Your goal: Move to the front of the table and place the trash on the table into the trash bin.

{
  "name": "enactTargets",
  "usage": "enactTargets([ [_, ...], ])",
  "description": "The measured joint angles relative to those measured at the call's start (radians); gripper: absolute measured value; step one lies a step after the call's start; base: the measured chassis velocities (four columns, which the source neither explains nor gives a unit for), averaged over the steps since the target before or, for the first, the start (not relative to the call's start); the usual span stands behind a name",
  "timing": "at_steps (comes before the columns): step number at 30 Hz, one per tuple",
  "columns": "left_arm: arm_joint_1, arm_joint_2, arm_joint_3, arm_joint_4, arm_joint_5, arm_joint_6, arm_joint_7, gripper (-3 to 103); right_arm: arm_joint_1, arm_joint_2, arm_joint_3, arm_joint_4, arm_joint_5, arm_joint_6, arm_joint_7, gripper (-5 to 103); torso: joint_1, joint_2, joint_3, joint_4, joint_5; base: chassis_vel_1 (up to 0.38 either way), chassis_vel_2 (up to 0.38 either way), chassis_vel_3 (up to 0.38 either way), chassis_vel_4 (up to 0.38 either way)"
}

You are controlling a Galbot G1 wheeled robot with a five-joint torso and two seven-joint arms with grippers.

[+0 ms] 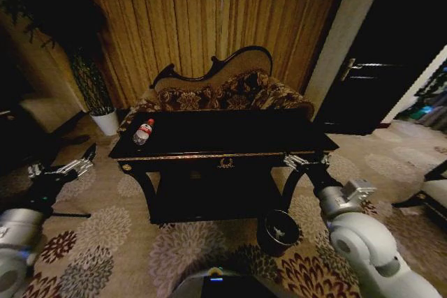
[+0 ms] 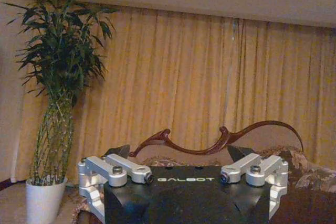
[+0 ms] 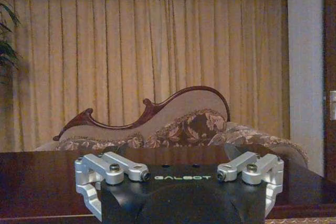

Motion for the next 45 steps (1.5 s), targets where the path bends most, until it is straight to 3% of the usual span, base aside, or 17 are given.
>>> enactTargets([
  [25,0.002,-0.001,0.002,-0.011,-0.002,-0.005,0.006,100,0.003,0.008,-0.021,-0.028,-0.049,0.020,-0.005,100,0.000,0.000,0.000,0.0000,0.0000,-0.124,0.131,0.126,-0.128],
  [32,0.004,-0.001,-0.001,-0.016,-0.002,-0.006,0.019,100,0.012,0.011,-0.018,-0.019,-0.009,-0.013,0.006,100,0.000,0.000,0.000,0.0000,-0.0002,-0.022,0.027,0.023,-0.026],
  [45,0.018,-0.015,-0.013,-0.012,-0.001,-0.027,0.021,100,0.025,0.009,-0.048,-0.036,0.009,-0.009,0.044,100,0.000,0.000,0.000,0.0001,-0.0001,0.000,0.000,0.000,0.000],
])
